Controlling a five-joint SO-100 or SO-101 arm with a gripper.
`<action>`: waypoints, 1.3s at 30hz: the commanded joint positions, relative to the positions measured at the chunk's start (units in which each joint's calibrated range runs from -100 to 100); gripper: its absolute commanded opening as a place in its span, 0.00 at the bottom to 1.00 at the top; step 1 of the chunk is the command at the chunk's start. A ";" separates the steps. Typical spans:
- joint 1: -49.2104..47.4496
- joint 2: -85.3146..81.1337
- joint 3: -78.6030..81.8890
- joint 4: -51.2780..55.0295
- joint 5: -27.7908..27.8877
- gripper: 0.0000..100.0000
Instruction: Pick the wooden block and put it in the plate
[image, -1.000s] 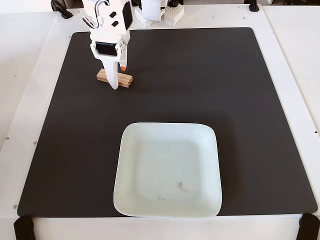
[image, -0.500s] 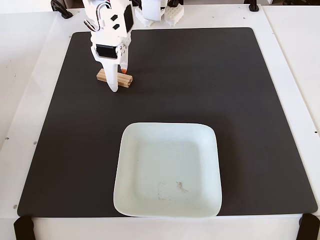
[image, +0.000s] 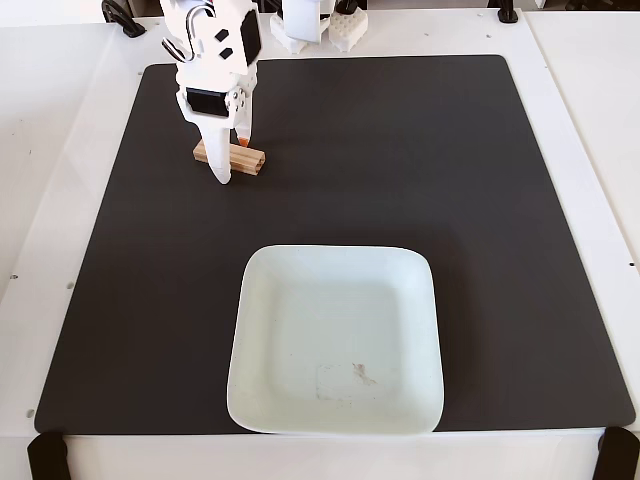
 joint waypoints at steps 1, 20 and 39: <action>1.05 0.17 0.25 0.03 0.11 0.25; 1.28 0.17 0.34 0.03 0.33 0.01; -16.42 -32.88 0.25 0.83 21.04 0.01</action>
